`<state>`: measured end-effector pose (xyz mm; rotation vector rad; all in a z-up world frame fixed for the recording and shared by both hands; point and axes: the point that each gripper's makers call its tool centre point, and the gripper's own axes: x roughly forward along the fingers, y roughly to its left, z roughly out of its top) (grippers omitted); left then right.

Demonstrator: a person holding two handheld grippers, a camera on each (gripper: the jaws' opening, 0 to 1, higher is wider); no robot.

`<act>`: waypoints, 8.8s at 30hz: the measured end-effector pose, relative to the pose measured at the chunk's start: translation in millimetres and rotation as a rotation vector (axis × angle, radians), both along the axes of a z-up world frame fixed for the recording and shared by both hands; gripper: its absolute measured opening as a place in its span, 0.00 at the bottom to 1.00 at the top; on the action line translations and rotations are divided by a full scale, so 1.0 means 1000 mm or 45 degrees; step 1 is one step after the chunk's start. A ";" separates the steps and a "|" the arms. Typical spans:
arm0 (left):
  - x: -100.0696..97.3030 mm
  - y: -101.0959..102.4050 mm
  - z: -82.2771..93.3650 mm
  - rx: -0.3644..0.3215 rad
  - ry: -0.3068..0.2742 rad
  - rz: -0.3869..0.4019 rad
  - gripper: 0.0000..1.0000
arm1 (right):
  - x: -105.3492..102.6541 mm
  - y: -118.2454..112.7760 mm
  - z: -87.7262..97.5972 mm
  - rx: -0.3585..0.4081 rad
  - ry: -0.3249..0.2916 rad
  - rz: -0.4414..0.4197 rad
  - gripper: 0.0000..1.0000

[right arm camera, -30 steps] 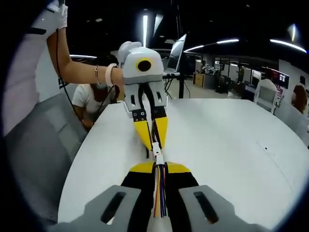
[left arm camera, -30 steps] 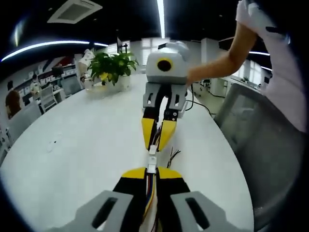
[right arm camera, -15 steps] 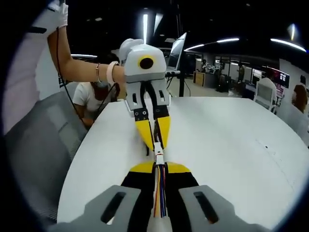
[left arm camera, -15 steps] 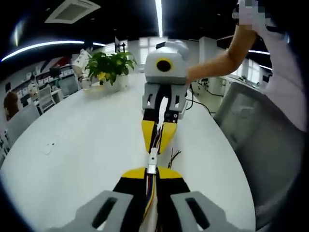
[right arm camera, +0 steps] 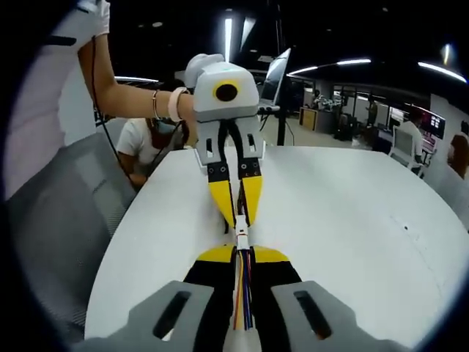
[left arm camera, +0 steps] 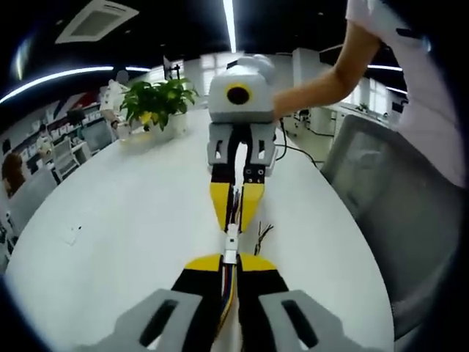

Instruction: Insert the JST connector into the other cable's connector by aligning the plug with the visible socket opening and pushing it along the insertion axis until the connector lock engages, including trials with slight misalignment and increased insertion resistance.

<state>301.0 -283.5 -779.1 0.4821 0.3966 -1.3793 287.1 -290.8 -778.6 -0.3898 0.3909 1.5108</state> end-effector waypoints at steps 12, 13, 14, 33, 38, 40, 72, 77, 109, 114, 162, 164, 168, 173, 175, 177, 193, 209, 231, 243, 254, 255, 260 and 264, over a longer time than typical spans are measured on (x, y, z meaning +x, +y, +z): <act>-0.004 -0.007 0.003 -0.021 -0.016 -0.045 0.00 | 0.000 -0.001 0.003 0.023 -0.018 0.023 0.03; -0.004 -0.007 0.004 -0.026 -0.012 -0.043 0.00 | 0.000 -0.001 0.003 0.026 -0.018 0.024 0.03; -0.004 -0.007 0.005 -0.031 -0.014 -0.042 0.00 | 0.001 -0.002 0.004 0.029 -0.023 0.026 0.03; -0.007 -0.008 0.009 -0.014 -0.025 -0.058 0.00 | -0.001 0.000 0.007 0.011 -0.021 0.059 0.03; -0.007 -0.007 0.009 0.006 -0.035 -0.066 0.00 | -0.002 0.002 0.006 0.016 -0.018 0.053 0.03; -0.007 -0.007 0.008 0.017 -0.037 -0.071 0.00 | -0.002 0.003 0.006 0.013 -0.016 0.053 0.03; 0.021 0.000 0.013 0.000 -0.088 -0.007 0.00 | 0.028 0.007 0.010 0.030 -0.072 0.034 0.03; 0.024 0.001 0.012 0.004 -0.091 -0.003 0.00 | 0.033 0.008 0.008 0.027 -0.074 0.037 0.03; 0.028 0.003 -0.022 0.053 -0.036 -0.003 0.00 | 0.030 0.013 -0.022 -0.017 -0.003 0.044 0.03; 0.028 0.003 -0.030 0.050 -0.014 0.001 0.00 | 0.028 0.012 -0.029 -0.029 0.011 0.052 0.03; 0.021 0.000 -0.054 0.084 0.049 0.018 0.00 | 0.029 0.010 -0.059 -0.083 0.015 0.048 0.04; 0.021 0.000 -0.055 0.085 0.053 0.021 0.00 | 0.029 0.011 -0.061 -0.086 0.016 0.044 0.04; 0.021 0.001 -0.058 0.092 0.054 0.024 0.00 | 0.028 0.011 -0.063 -0.093 0.025 0.032 0.04; 0.021 0.001 -0.059 0.092 0.057 0.023 0.00 | 0.028 0.011 -0.064 -0.091 0.014 0.037 0.04; 0.021 0.001 -0.060 0.091 0.058 0.024 0.00 | 0.028 0.011 -0.065 -0.093 0.007 0.040 0.04; 0.021 0.001 -0.061 0.089 0.065 0.026 0.00 | 0.027 0.011 -0.066 -0.093 0.009 0.041 0.04; 0.024 0.002 -0.062 0.068 0.091 0.055 0.00 | 0.031 0.011 -0.067 -0.077 0.045 0.014 0.04; 0.028 0.003 -0.065 0.060 0.154 0.110 0.05 | 0.033 0.012 -0.066 -0.087 0.074 -0.007 0.07; 0.029 0.001 -0.065 0.059 0.167 0.145 0.17 | 0.035 0.008 -0.065 -0.097 0.087 -0.030 0.14; 0.028 0.004 -0.064 0.075 0.210 0.195 0.20 | 0.037 0.007 -0.062 -0.097 0.105 -0.061 0.21; 0.029 0.003 -0.055 0.054 0.182 0.203 0.20 | 0.037 0.007 -0.059 -0.095 0.099 -0.074 0.23; 0.029 0.003 -0.054 0.051 0.176 0.200 0.20 | 0.036 0.007 -0.058 -0.095 0.098 -0.075 0.23; 0.028 0.003 -0.051 0.040 0.172 0.192 0.19 | 0.037 0.008 -0.051 -0.077 0.071 -0.082 0.22; 0.028 0.003 -0.046 0.034 0.169 0.205 0.19 | 0.035 0.008 -0.047 -0.075 0.067 -0.078 0.22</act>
